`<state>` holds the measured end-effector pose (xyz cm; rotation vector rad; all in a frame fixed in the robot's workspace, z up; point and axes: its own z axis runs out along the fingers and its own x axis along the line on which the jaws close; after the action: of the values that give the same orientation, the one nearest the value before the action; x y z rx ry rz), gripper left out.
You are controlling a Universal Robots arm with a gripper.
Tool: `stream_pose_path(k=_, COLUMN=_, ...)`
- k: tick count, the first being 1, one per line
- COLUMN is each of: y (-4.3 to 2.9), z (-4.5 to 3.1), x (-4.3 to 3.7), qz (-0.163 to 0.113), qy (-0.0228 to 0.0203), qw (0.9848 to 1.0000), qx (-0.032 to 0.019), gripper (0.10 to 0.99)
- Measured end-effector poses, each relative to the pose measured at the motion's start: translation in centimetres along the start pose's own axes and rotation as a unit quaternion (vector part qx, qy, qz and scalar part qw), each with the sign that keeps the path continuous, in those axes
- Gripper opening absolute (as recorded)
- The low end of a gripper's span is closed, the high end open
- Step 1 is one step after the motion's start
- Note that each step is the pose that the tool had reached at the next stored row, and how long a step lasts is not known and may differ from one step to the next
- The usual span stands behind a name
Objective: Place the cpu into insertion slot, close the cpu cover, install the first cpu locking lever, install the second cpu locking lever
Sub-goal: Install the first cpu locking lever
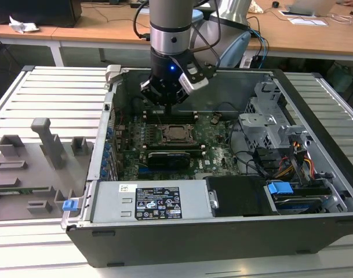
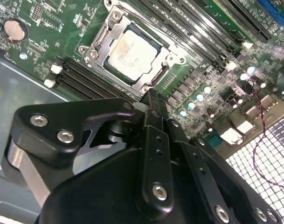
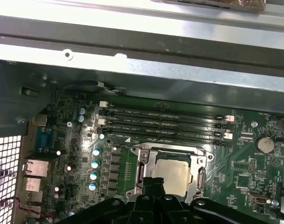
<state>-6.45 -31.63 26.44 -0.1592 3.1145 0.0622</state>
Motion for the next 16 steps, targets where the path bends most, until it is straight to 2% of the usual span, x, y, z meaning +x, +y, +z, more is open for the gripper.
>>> stream_pose_path(k=7, y=0.06, z=0.0, x=0.68, qz=0.0, qy=0.0, qw=1.0, qx=0.0, gripper=0.106)
stream_pose_path(k=16, y=0.22, z=0.05, x=2.19, qz=0.0, qy=0.0, qw=1.0, qx=-0.0001, gripper=0.106)
